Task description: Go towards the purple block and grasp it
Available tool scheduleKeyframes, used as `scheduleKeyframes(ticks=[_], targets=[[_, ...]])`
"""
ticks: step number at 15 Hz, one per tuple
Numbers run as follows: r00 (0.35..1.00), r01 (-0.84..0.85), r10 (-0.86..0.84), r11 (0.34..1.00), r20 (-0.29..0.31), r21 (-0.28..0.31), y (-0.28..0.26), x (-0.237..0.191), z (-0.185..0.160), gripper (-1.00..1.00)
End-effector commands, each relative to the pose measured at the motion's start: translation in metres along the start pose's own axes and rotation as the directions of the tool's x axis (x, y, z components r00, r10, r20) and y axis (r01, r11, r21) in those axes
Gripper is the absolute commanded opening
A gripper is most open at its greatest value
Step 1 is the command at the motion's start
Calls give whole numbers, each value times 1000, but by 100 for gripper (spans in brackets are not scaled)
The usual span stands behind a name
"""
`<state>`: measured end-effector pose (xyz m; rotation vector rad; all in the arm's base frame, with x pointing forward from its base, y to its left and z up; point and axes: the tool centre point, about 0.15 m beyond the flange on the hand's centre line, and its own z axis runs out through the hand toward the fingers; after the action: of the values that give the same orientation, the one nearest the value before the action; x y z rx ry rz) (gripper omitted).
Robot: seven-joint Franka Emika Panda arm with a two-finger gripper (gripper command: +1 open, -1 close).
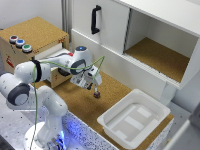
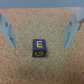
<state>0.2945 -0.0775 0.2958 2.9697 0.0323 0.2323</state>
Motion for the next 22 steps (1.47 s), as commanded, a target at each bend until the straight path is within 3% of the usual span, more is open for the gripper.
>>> scheduleKeyframes(ticks=[1, 3, 6, 11, 13, 17, 22], targets=[[999, 3, -16, 953, 39, 302, 36, 16, 50, 100], [997, 73, -82, 928, 10, 366, 20, 20, 62, 100], [990, 135, -139, 934, -11, 330, 3, 35, 60, 100], [989, 146, -145, 979, -17, 142, -15, 51, 53, 100], [994, 112, -113, 989, 5, 97, -18, 55, 61, 100], [996, 82, -83, 996, 40, 38, -22, 59, 86, 100], [998, 40, -41, 999, 58, 21, -18, 56, 104, 100]])
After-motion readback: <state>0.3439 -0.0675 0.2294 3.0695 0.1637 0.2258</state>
